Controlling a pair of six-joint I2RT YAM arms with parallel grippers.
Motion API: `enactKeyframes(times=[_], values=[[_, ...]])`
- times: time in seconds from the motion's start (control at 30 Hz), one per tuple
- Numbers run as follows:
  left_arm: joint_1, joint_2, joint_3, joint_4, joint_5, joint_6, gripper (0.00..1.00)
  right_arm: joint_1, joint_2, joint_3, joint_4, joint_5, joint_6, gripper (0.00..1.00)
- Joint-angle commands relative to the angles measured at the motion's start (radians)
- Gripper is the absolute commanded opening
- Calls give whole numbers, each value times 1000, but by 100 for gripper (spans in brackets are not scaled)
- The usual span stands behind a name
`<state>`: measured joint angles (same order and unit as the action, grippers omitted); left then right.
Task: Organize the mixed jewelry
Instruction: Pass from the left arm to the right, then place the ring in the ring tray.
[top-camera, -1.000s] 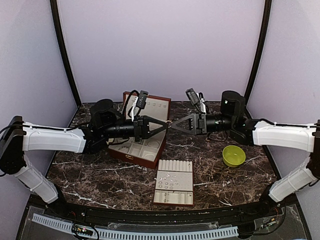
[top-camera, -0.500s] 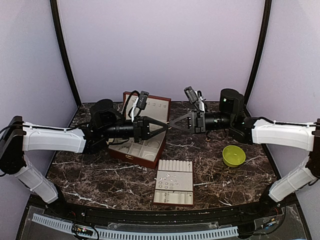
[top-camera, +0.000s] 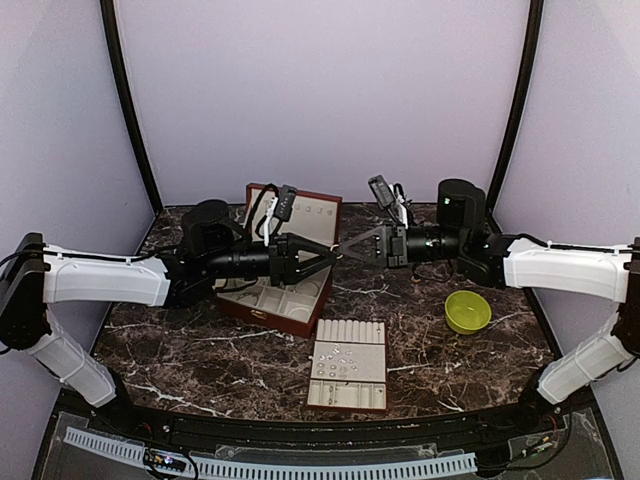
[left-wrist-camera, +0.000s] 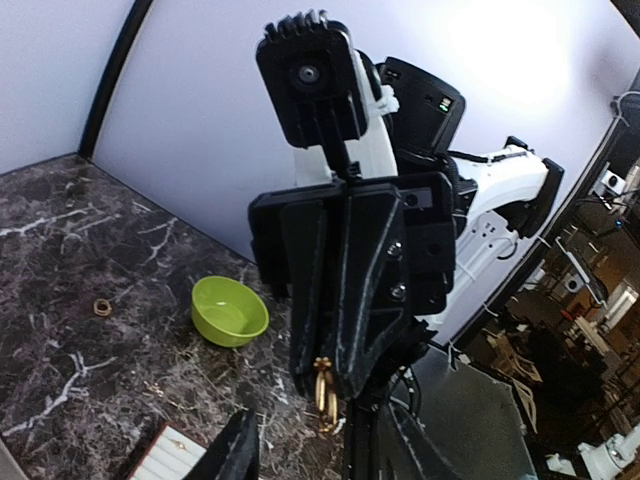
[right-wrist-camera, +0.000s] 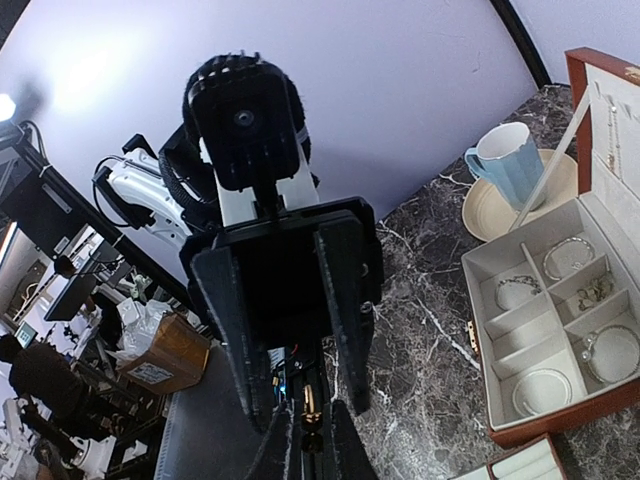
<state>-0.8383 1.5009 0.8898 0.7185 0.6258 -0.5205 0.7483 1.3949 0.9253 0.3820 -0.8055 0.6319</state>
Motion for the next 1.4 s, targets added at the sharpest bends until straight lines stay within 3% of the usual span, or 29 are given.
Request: enactKeyframes(times=[0.0, 0.13, 0.43, 0.6, 0.73, 0.97, 1.37], values=[[2, -74, -26, -114, -95, 47, 52, 3, -39, 15, -76, 65, -29, 0], [7, -130, -73, -232, -178, 74, 60, 2, -92, -23, -171, 124, -46, 0], [14, -223, -157, -527, -302, 107, 61, 21, -199, -133, -407, 323, 47, 0], [52, -230, -79, -697, -324, 215, 62, 62, -252, -187, -482, 435, 142, 0], [161, -228, 8, -811, -293, 300, 64, 95, -257, -183, -539, 524, 210, 0], [287, -250, 88, -850, -370, 384, 67, 143, -177, -135, -635, 679, 335, 0], [308, -350, 27, -845, -503, 498, 73, 187, 72, 21, -765, 851, 421, 0]])
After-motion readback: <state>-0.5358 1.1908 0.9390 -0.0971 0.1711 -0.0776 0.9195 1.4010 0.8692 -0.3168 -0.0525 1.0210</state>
